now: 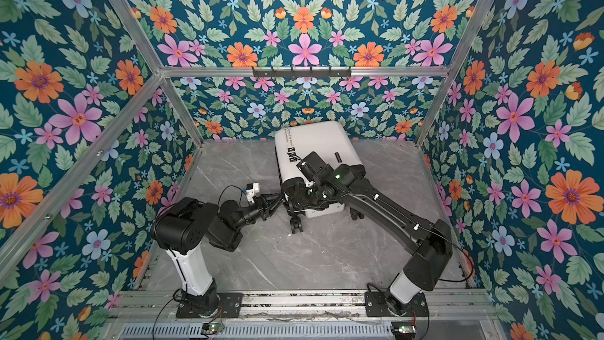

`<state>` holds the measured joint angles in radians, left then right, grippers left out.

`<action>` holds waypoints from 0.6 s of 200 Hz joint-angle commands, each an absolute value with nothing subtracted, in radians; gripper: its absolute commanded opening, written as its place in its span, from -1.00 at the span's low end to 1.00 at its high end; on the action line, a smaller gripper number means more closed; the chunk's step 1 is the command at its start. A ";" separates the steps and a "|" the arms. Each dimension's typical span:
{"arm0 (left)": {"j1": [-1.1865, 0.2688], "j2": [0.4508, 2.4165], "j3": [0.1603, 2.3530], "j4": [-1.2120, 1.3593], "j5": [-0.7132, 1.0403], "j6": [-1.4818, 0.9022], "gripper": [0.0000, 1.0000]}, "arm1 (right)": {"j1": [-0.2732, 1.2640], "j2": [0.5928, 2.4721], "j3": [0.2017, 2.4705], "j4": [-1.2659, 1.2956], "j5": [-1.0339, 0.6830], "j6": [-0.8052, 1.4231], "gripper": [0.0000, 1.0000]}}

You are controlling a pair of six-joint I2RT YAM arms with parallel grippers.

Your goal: Pack the luggage

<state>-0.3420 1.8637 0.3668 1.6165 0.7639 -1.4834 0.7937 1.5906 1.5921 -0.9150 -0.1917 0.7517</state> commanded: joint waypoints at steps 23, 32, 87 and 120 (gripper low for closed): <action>-0.342 1.814 0.341 1.674 0.862 -1.452 -0.15 | 0.780 1.570 1.585 -0.940 -0.177 0.744 0.04; -0.343 1.802 0.346 1.674 0.871 -1.455 -0.15 | 0.779 1.566 1.582 -0.947 -0.171 0.741 0.05; -0.344 1.765 0.342 1.657 0.933 -1.446 -0.15 | 0.717 1.500 1.536 -0.972 -0.176 0.738 0.04; -0.346 1.749 0.327 1.615 0.949 -1.408 -0.16 | 0.688 1.433 1.453 -0.987 -0.178 0.762 0.03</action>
